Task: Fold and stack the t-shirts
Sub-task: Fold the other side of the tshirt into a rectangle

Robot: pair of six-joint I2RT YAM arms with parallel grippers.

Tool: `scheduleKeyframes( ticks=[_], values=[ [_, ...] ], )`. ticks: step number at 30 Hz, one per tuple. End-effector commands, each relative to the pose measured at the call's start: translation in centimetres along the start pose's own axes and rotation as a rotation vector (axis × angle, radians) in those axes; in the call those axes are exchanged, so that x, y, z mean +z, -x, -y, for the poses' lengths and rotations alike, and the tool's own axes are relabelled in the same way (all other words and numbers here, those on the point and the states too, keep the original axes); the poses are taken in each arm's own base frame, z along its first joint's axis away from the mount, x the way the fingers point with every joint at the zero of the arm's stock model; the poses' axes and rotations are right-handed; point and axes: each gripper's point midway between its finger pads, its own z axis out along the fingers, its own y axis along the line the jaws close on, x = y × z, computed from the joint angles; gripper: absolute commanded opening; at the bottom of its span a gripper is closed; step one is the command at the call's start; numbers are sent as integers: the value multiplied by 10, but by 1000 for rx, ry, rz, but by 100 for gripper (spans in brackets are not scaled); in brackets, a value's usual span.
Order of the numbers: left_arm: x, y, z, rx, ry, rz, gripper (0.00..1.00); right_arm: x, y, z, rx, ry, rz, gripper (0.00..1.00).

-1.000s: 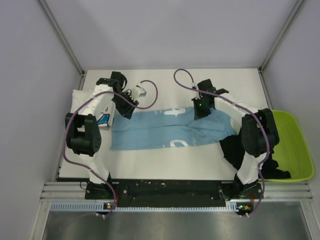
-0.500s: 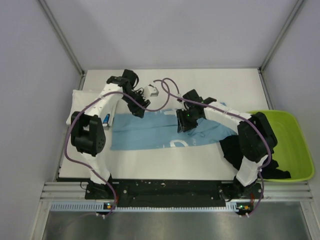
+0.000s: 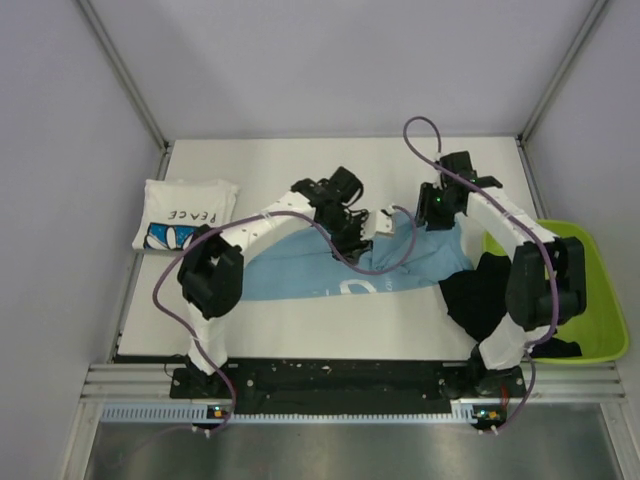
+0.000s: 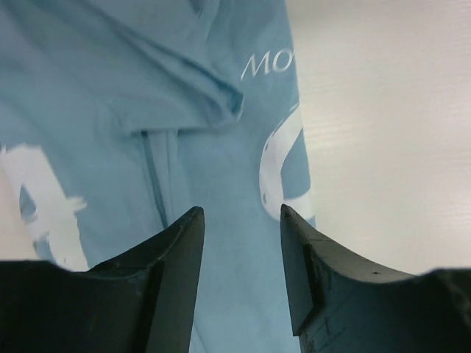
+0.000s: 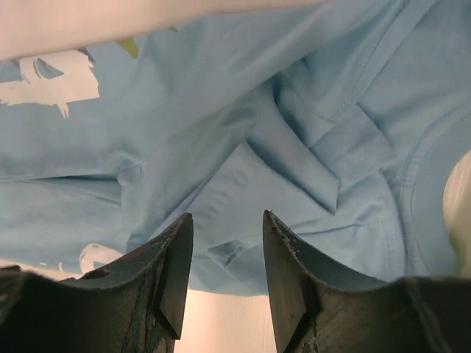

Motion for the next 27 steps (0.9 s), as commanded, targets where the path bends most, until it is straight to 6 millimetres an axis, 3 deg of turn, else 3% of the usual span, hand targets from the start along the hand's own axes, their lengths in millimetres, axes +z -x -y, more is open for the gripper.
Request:
scheduleKeyframes(
  ticks=[1,3,7,15,22,27],
  values=[
    [39,46,-1,100,16,103,52,24,23,3,-125,-57,5,43],
    [55,54,0,95,23,113,53,35,29,10,-141,-91,-1,43],
    [75,60,-2,90,37,130,54,51,22,15,-145,-97,-47,43],
    [103,46,9,82,-23,132,55,64,3,9,-149,-32,-116,42],
    [112,32,10,88,-18,102,56,58,-5,9,-150,-20,-122,21],
    [114,29,7,85,-5,96,49,60,-12,9,-141,-6,-141,11]
  ],
)
